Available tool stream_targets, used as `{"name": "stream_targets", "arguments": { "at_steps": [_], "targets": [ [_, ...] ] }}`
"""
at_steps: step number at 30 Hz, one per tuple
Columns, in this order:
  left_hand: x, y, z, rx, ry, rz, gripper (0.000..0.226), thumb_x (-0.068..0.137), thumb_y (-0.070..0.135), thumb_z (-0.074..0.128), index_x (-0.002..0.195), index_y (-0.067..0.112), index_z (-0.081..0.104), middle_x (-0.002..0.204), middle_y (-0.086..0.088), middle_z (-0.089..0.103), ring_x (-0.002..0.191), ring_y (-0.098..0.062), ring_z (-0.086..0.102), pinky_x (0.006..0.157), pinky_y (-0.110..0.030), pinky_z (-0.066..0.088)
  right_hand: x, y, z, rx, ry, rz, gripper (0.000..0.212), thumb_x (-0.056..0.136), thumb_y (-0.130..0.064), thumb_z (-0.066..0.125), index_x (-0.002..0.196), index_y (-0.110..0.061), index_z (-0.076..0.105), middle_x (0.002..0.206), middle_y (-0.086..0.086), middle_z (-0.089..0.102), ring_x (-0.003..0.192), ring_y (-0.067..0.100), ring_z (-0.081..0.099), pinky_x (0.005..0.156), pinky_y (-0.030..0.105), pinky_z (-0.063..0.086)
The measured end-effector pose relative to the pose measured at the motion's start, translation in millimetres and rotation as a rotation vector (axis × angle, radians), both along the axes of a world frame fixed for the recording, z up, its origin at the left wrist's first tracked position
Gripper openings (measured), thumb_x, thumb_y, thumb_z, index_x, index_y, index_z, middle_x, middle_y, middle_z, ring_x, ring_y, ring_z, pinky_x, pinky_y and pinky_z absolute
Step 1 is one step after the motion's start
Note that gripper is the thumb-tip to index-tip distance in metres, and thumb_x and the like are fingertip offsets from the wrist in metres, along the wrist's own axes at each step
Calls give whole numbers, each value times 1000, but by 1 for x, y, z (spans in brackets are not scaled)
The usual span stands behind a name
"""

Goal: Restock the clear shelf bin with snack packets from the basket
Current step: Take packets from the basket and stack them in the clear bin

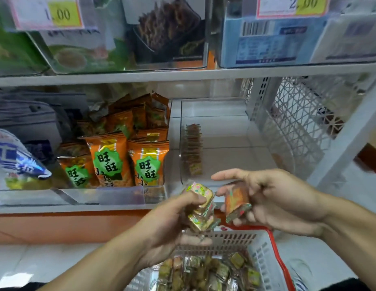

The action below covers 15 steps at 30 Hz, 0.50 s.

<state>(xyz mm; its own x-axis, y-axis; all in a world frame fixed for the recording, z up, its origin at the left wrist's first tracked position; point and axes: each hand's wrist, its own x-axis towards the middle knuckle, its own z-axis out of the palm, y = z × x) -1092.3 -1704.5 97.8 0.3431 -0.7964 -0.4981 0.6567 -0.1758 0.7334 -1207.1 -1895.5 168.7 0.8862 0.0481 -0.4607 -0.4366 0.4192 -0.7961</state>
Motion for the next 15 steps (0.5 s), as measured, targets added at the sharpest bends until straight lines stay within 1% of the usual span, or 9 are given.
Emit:
{"name": "stream_targets", "arguments": {
  "at_steps": [2,3,5,6,7,9,10,12,15],
  "targets": [
    [-4,-6,-3,8,-7,7,48,60,31,85,105,16,80,109,-17,73,90,-26,73,66,-42,62,0,-1,-3,-6,-1,22,50,87,14,30,118,1,68,106,21,67,89,30,66,71,38,59],
    [-4,-7,-5,16,-10,15,52,60,32,85,109,15,78,114,-20,72,92,-26,73,67,-43,63,1,-1,-4,-30,0,18,45,90,18,35,117,3,67,106,22,69,90,29,66,74,35,61],
    [-4,-7,-8,29,-5,25,67,57,31,87,118,9,73,122,-27,68,92,-27,72,65,-43,63,3,-1,-7,-68,-8,29,32,94,15,47,119,5,65,98,21,70,85,24,66,76,27,60],
    [-4,-7,-9,29,0,17,70,55,31,87,119,6,72,119,-29,69,89,-27,73,63,-43,62,3,-2,-9,-114,-15,37,28,94,10,52,119,6,64,93,18,69,79,20,66,73,24,60],
    [-4,-7,-9,26,4,7,70,53,32,88,117,6,73,113,-27,71,86,-26,73,62,-43,62,4,-3,-10,-179,-18,36,25,94,5,58,118,5,65,87,14,69,71,15,65,66,22,60],
    [-3,-6,-7,12,-3,1,61,52,31,88,109,12,78,109,-20,73,85,-27,75,64,-43,62,6,-2,-12,-283,-14,14,29,90,-7,68,119,-2,66,77,6,68,58,10,63,51,19,53],
    [-3,-5,-6,-2,-17,-1,55,55,31,89,107,16,79,110,-19,74,86,-27,75,66,-44,62,7,-2,-13,-305,-15,-7,32,89,-12,71,120,-7,66,76,5,69,56,10,62,48,20,50],
    [-2,-2,0,-32,-43,2,48,60,30,90,105,19,79,107,-16,76,86,-25,75,70,-44,62,8,-1,-14,-326,-41,-53,36,84,-19,76,119,-17,68,82,6,71,61,13,61,47,22,47],
    [-3,-1,6,-56,-84,9,51,60,32,91,109,25,78,102,-9,78,82,-21,75,72,-42,63,8,0,-16,-336,-76,-46,32,80,-27,79,112,-27,75,88,5,71,67,14,60,50,23,46]
  ]
}}
